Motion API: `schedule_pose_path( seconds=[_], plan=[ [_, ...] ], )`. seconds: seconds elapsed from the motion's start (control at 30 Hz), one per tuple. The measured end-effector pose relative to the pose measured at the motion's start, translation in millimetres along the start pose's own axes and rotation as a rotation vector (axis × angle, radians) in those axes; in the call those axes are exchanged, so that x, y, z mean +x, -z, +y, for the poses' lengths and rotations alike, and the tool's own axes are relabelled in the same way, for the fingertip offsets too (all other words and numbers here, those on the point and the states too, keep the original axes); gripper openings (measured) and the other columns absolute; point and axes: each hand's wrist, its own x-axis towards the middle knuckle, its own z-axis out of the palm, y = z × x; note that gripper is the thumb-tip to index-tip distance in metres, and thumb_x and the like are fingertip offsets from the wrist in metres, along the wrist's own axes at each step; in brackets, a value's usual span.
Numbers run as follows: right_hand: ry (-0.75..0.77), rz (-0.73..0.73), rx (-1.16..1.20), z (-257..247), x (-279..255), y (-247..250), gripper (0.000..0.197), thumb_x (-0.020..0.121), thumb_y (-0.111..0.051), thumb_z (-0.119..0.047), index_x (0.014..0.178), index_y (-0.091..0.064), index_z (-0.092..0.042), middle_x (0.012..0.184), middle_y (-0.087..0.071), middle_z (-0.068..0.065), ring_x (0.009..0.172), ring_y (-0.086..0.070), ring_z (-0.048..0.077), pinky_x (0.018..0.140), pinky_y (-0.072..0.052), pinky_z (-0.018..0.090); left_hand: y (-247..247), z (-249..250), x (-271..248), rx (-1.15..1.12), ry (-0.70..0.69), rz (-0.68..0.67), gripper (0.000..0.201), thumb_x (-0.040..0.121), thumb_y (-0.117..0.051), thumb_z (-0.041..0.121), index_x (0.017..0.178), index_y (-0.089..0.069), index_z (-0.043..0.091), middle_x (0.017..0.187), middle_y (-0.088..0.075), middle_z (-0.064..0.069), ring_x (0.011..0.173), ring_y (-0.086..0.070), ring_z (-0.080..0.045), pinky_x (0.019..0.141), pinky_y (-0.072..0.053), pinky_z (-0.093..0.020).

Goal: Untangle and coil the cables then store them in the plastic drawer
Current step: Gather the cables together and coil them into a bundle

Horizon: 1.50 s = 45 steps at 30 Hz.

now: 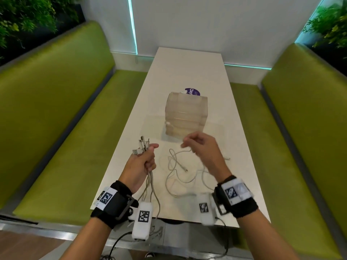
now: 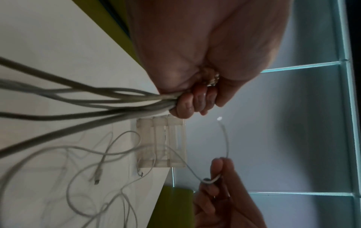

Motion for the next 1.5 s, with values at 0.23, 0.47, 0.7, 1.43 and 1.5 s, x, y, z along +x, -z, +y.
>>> schedule_pose_path(
  seconds=[0.23, 0.47, 0.7, 1.43, 1.5],
  plan=[
    [-0.007, -0.156, 0.122, 8.5, -42.4, -53.5, 0.004, 0.085, -0.069, -0.011, 0.084, -0.068, -0.006, 0.087, -0.075, 0.005, 0.086, -0.071, 0.018, 0.089, -0.053, 0.035, -18.1, 0.5, -1.8, -0.066, 0.051, 0.026, 0.033, 0.101, -0.038, 0.028, 0.085, -0.059, 0.007, 0.076, -0.07, -0.005, 0.068, -0.066, -0.015, 0.062, -0.053, -0.025],
    [-0.05, -0.103, 0.081, 13.7, -48.0, -56.7, 0.008, 0.086, -0.067, -0.014, 0.079, -0.068, -0.013, 0.063, -0.067, 0.001, 0.063, -0.062, 0.01, 0.06, -0.043, 0.014, -15.8, 5.2, -3.1, -0.328, 0.103, -0.061, 0.029, 0.104, -0.026, 0.022, 0.099, -0.052, 0.009, 0.103, -0.072, -0.016, 0.102, -0.069, -0.025, 0.078, -0.055, -0.036],
    [-0.135, -0.027, 0.237, 9.6, -49.4, -66.8, 0.012, 0.094, -0.056, -0.013, 0.084, -0.056, -0.006, 0.055, -0.06, 0.004, 0.043, -0.043, 0.009, 0.043, -0.032, 0.019, -18.1, -0.9, -0.9, -0.575, 0.098, -0.088, 0.029, 0.102, -0.027, 0.023, 0.104, -0.053, 0.01, 0.1, -0.073, -0.009, 0.11, -0.065, -0.023, 0.092, -0.054, -0.036],
    [-0.03, -0.517, -0.43, 17.8, -28.0, -39.3, 0.025, 0.091, -0.062, -0.034, 0.068, -0.051, -0.029, 0.069, -0.052, -0.011, 0.065, -0.047, 0.005, 0.063, -0.036, 0.024, -13.1, 3.4, 0.2, -0.48, 0.054, 0.061, 0.025, 0.101, -0.035, 0.005, 0.086, -0.055, 0.01, 0.06, -0.053, 0.002, 0.058, -0.062, -0.013, 0.065, -0.059, -0.032],
    [-0.049, -0.607, -0.535, 13.7, -19.5, -33.8, 0.018, 0.092, -0.061, -0.033, 0.075, -0.057, -0.027, 0.085, -0.062, -0.002, 0.081, -0.054, 0.013, 0.071, -0.038, 0.027, -16.9, 0.7, -2.0, -0.435, 0.039, 0.051, 0.017, 0.099, -0.037, 0.009, 0.091, -0.052, 0.01, 0.058, -0.048, 0.003, 0.052, -0.05, -0.011, 0.057, -0.053, -0.027]
  ],
)
